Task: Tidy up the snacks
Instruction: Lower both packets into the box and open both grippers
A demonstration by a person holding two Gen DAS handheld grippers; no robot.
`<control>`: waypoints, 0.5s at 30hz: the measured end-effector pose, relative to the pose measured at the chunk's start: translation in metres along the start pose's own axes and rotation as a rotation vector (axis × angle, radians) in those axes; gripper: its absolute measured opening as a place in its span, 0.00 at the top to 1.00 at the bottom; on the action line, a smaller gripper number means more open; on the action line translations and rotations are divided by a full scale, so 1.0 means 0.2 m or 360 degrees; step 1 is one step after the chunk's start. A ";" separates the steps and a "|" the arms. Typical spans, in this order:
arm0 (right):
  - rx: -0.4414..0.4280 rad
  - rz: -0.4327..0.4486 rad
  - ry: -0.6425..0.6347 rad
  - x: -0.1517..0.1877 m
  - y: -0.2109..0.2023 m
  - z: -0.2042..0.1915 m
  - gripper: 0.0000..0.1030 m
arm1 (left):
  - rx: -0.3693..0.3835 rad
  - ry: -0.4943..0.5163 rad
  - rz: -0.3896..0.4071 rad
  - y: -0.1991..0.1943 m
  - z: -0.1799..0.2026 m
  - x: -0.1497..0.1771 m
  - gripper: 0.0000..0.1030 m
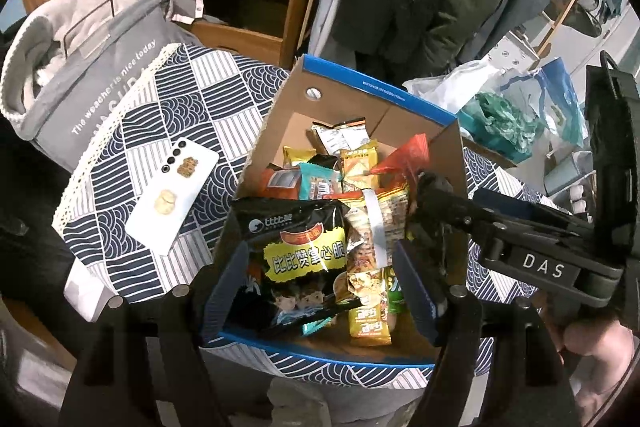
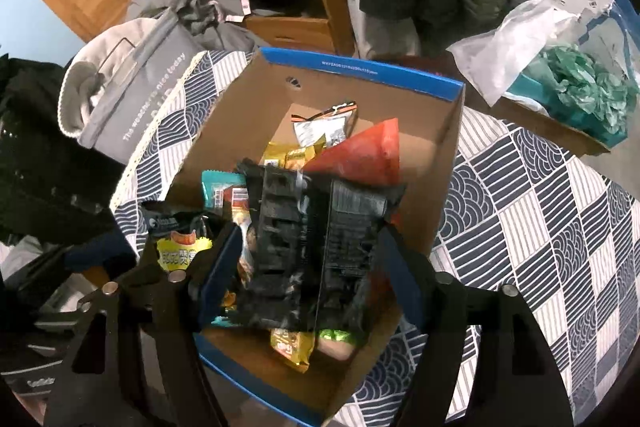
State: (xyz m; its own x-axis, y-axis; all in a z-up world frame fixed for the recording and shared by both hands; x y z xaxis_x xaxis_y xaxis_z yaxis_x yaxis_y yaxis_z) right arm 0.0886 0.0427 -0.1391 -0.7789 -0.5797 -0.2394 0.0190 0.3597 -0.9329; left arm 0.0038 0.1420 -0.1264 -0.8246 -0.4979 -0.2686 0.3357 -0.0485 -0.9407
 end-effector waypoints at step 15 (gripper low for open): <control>0.0108 0.0134 -0.0014 0.09 -0.22 0.07 0.26 | -0.0035 0.0067 0.0113 -0.15 0.11 0.02 0.18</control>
State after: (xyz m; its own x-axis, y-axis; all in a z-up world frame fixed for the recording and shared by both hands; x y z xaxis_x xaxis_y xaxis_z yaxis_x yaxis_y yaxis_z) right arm 0.0818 0.0063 -0.1054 -0.7672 -0.5560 -0.3200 0.1269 0.3574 -0.9253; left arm 0.0003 0.1229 -0.0947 -0.8177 -0.4626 -0.3427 0.3841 0.0049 -0.9233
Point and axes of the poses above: each gripper's, at about its wrist camera, not at the fingertips, and y roughly the way its jaws point, z to its right, x to its underside, the point moved 7 cm from there along y, roughly the way its jaws point, and after that the axes turned 10 degrees about -z, right-handed, at the moved point
